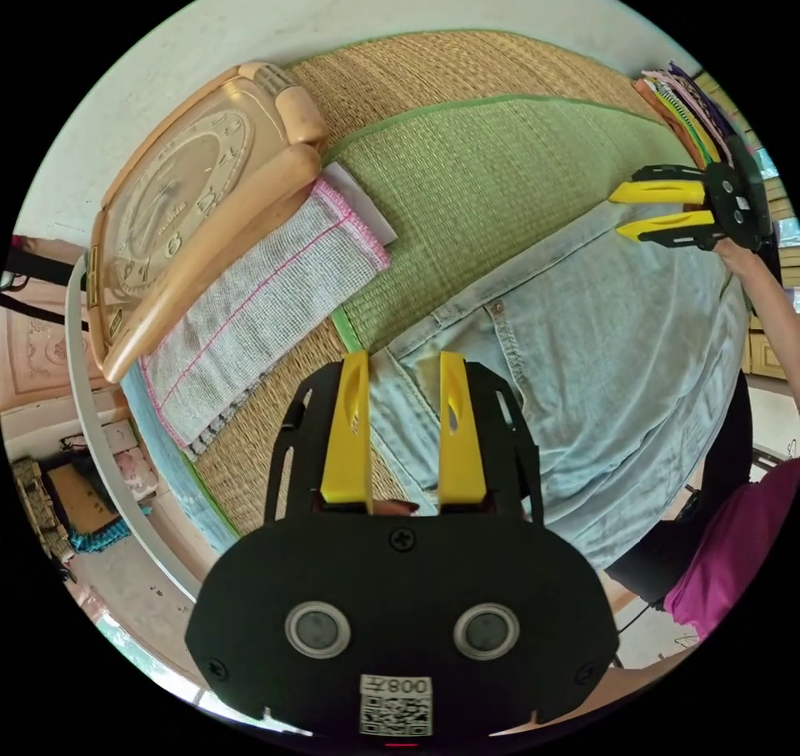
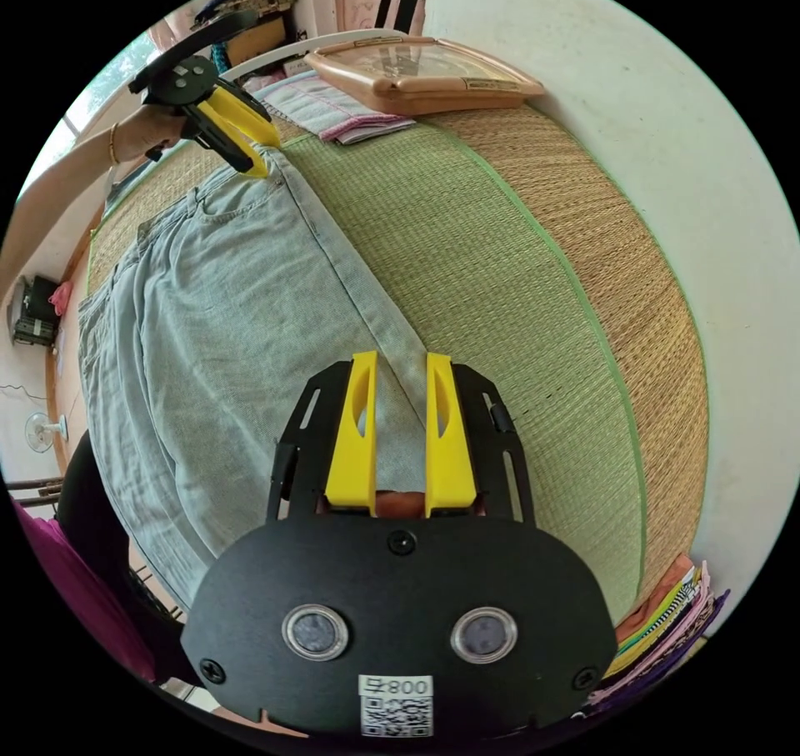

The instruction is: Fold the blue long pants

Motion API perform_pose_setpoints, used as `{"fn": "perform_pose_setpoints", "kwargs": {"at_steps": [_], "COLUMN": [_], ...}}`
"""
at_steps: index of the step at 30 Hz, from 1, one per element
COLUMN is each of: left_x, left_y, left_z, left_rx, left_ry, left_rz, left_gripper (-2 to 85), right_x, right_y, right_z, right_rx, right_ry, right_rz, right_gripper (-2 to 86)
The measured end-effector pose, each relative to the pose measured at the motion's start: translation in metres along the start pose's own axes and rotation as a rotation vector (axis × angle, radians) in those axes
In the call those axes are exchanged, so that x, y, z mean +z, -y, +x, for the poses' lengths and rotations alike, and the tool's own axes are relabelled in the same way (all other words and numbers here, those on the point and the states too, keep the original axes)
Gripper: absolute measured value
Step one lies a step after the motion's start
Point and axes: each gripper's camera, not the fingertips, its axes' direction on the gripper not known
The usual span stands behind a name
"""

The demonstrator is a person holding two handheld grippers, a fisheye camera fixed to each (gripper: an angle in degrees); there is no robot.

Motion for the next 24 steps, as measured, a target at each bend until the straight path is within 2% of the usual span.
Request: {"fn": "perform_pose_setpoints", "kwargs": {"at_steps": [15,24], "left_x": [-0.066,-0.139], "left_y": [-0.002,-0.048], "left_z": [-0.002,0.019], "left_rx": [-0.030,-0.081], "left_ry": [0.032,0.096], "left_rz": [0.094,0.160], "left_gripper": [5.1,4.8], "right_x": [-0.030,-0.112], "right_y": [0.001,-0.032], "right_z": [0.029,0.029], "right_rx": [0.102,0.167], "right_ry": [0.049,0.052], "right_rz": [-0.018,0.045], "right_gripper": [1.5,1.5]}}
